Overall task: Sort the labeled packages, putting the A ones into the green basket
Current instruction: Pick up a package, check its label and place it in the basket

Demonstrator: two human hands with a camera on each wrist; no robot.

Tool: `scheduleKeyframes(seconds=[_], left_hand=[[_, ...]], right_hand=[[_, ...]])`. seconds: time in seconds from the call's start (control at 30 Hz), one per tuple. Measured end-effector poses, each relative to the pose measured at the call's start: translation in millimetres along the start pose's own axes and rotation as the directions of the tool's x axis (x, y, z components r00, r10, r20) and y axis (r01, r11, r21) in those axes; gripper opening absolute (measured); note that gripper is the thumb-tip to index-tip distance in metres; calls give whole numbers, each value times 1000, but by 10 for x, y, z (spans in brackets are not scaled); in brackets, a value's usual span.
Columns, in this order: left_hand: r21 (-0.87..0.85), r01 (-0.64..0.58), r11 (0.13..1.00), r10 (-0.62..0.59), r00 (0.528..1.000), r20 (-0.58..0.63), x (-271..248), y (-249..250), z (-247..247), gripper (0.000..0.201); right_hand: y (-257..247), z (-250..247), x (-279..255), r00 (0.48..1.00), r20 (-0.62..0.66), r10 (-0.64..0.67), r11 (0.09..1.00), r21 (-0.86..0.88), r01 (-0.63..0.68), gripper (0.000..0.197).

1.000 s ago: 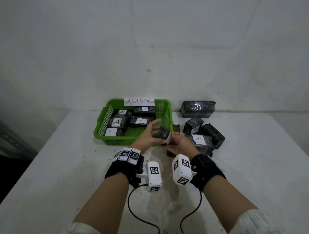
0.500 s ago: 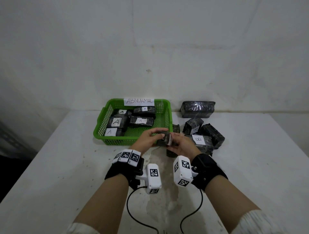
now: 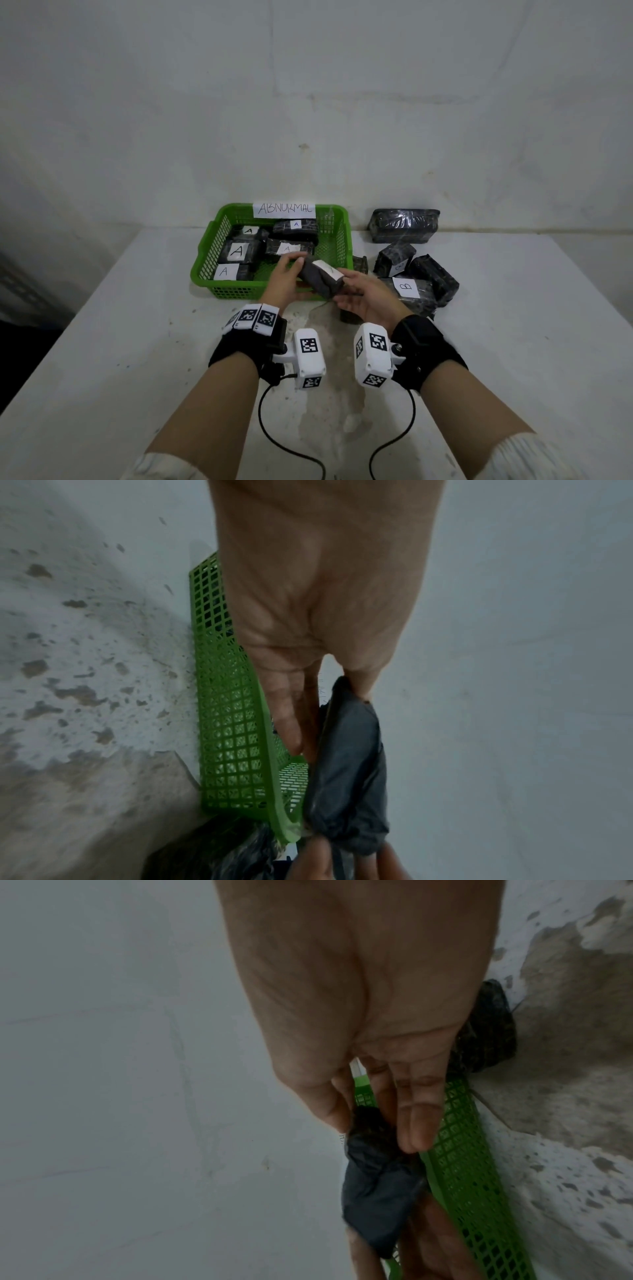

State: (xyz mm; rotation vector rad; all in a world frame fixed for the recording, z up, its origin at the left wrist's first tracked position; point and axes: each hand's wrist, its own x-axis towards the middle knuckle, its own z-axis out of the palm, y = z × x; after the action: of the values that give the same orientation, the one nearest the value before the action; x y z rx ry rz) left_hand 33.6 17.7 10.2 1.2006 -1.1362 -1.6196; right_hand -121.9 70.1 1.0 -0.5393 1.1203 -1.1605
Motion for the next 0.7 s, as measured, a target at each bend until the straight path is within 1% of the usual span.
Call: scheduleKeyframes(seconds=[0.07,0.2,0.3,0.37,0.43,0.57,0.63,0.7], left_hand=[[28,3,1000,-2,1000,-25,13,-60,-37,13],[110,62,992,-51,994,-99,20,-99,-126,26],[164,90,982,-68,988,-137,27,-114,-241,22],[231,56,971,-19,987,-160,50,-117,-317,22],[297,6,955,46,984,-170,101,-114,-381,25],[358,-28,933,90,984,-156,197,-101,-468,19],[397,-43,917,108,984,-141,241,-93,-506,17],[442,-72,894,147,979,-139,290,-88,-578,16]], right_hand=[[-4,-1,13,1000,-7,-30,999,-29,30,25],[-2,58,67,997,-41,-65,995,-76,62,25],[7,155,158,990,-115,-87,996,-44,82,25],[9,228,227,981,-163,-109,994,-48,102,27],[9,304,292,976,-169,-137,986,-121,117,25],[-15,437,421,965,-181,-188,957,-257,138,24],[-29,482,503,969,-180,-172,951,-285,117,26],[-43,521,588,973,-195,-120,954,-293,59,27]])
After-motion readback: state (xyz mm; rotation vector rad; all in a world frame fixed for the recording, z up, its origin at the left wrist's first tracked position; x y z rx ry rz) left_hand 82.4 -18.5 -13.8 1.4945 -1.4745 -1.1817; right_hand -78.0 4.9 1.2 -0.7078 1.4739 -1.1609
